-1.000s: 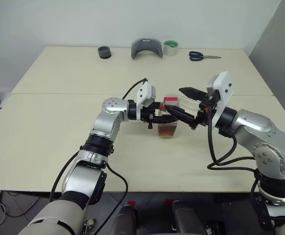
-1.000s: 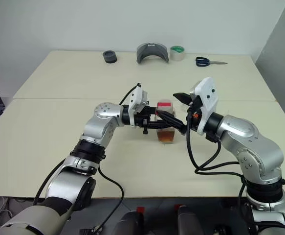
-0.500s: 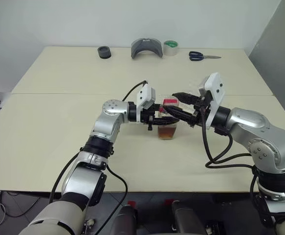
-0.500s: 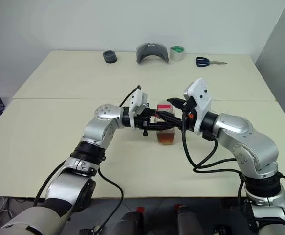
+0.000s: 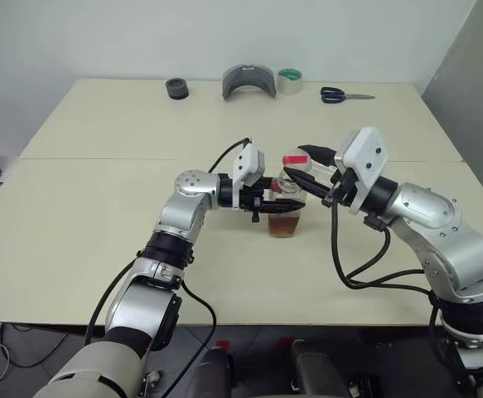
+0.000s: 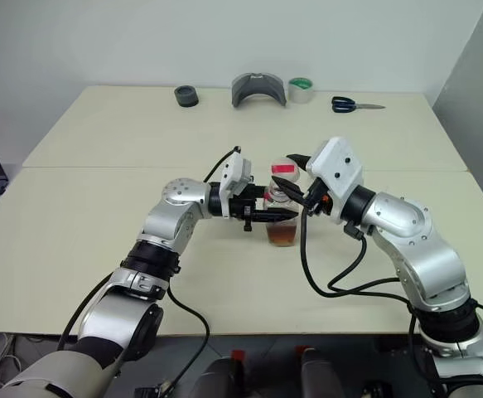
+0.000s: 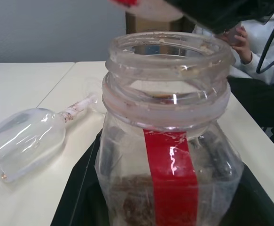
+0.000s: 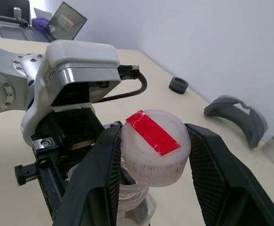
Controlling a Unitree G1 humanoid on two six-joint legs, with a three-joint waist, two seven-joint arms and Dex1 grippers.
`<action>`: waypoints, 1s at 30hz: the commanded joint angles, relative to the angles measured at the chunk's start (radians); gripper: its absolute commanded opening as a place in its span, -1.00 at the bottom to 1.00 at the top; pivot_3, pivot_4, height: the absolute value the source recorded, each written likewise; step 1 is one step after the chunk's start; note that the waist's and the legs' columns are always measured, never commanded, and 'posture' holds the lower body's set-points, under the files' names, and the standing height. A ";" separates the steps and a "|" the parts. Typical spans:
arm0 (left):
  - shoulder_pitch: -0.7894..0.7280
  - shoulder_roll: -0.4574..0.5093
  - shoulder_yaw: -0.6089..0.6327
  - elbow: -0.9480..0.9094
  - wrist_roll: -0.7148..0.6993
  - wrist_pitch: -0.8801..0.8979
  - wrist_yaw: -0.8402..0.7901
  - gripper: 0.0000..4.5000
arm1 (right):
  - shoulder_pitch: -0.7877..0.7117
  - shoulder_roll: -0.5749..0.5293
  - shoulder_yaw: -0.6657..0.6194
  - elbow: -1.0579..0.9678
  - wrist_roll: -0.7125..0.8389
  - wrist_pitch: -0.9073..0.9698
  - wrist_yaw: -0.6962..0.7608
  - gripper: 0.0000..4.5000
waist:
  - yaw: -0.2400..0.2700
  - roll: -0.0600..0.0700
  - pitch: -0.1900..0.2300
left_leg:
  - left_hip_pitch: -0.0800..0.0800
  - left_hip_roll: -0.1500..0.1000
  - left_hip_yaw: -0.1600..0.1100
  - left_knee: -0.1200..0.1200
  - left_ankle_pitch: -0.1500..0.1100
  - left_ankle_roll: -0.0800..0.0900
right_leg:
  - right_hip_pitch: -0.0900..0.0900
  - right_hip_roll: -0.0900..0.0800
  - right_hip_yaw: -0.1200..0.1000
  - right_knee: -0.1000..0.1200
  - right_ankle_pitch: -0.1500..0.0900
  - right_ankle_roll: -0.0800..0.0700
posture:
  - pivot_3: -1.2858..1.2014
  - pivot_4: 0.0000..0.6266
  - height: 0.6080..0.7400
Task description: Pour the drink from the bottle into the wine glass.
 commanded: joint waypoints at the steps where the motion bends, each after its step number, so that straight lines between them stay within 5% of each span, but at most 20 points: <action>1: -0.002 0.004 0.013 -0.051 -0.013 -0.008 0.016 -0.21 | 0.039 0.009 -0.134 -0.069 0.057 0.030 -0.045 -0.23 | 0.003 0.000 0.000 | 0.000 0.000 0.000 0.001 0.000 0.000 | 0.000 0.000 0.000 0.000 0.000 0.000 | 0.03 -0.52 1.00; 7: 0.010 0.036 0.049 -0.057 -0.019 0.009 0.072 -0.21 | 0.415 0.009 -0.265 -0.105 -0.060 0.161 -0.220 -0.23 | 0.017 -0.001 -0.001 | -0.001 0.000 -0.002 0.001 0.000 0.000 | 0.001 0.000 -0.001 -0.001 0.000 0.000 | 0.03 -0.52 1.00; 13: 0.004 0.053 0.070 -0.050 -0.021 0.007 0.103 -0.21 | 0.504 0.097 -0.237 -0.041 -0.132 0.168 -0.319 -0.23 | 0.002 0.000 -0.001 | 0.001 0.000 0.002 0.005 0.000 0.000 | 0.000 0.001 0.004 0.005 0.000 0.000 | 0.03 -0.52 1.00; 21: -0.006 0.077 0.112 -0.039 -0.023 -0.006 0.169 -0.21 | 0.458 0.124 -0.263 0.005 -0.134 0.179 -0.322 0.95 | -0.005 0.000 -0.001 | 0.001 0.000 0.001 0.005 0.000 0.000 | 0.000 0.002 0.003 0.006 0.000 0.000 | 0.03 -0.52 1.00; 30: 0.024 0.112 0.178 -0.044 -0.007 -0.012 0.313 -0.21 | 0.465 -0.150 -0.078 -0.004 -0.391 -0.016 -0.227 1.00 | -0.007 0.000 -0.001 | 0.000 0.000 0.001 0.007 -0.001 0.001 | 0.000 0.001 0.002 0.006 -0.001 0.000 | 0.03 -0.52 1.00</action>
